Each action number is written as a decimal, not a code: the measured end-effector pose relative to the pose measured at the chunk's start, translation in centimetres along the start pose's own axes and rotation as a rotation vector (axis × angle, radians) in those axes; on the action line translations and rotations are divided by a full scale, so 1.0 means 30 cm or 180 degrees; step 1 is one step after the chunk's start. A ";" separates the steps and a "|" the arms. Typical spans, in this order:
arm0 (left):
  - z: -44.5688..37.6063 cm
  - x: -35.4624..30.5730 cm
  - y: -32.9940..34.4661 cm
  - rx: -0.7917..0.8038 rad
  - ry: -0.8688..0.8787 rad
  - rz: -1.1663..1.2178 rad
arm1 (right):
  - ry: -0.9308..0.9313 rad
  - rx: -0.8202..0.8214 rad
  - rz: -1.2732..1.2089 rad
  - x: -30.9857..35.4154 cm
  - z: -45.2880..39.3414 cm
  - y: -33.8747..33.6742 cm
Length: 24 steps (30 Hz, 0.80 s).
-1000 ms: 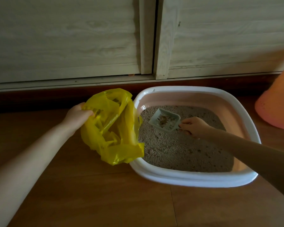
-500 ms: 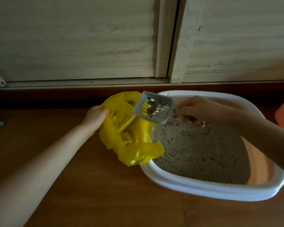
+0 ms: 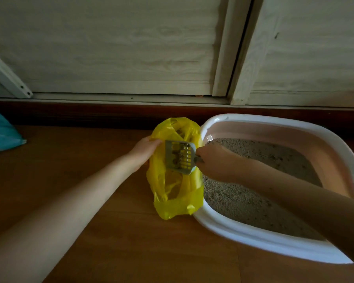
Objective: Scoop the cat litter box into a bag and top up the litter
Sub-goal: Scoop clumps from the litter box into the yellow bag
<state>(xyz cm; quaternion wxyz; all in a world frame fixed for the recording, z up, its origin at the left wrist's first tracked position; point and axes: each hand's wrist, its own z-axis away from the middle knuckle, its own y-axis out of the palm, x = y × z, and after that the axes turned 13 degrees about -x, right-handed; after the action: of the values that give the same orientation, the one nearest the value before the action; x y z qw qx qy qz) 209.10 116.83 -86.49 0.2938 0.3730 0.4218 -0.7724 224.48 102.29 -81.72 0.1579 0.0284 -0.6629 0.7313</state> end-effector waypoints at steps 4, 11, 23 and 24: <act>-0.014 0.027 -0.019 -0.0008 0.0704 -0.0529 | -0.0308 0.0130 0.0145 0.008 0.010 0.023; -0.037 0.052 -0.022 0.0073 0.0849 -0.0735 | -0.0577 -0.0397 0.0970 0.079 0.052 0.065; -0.055 0.104 -0.071 0.0269 0.0364 -0.0464 | -0.0874 -0.1292 0.1387 0.063 0.017 0.127; -0.054 0.106 -0.075 0.0261 0.0371 -0.0425 | -0.0914 -0.1332 0.1387 0.060 0.016 0.123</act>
<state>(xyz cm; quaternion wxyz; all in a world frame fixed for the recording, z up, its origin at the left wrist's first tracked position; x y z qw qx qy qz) 206.16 118.84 -88.73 0.2011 0.4000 0.4301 -0.7839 221.69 101.92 -84.76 -0.0948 -0.0444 -0.8047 0.5844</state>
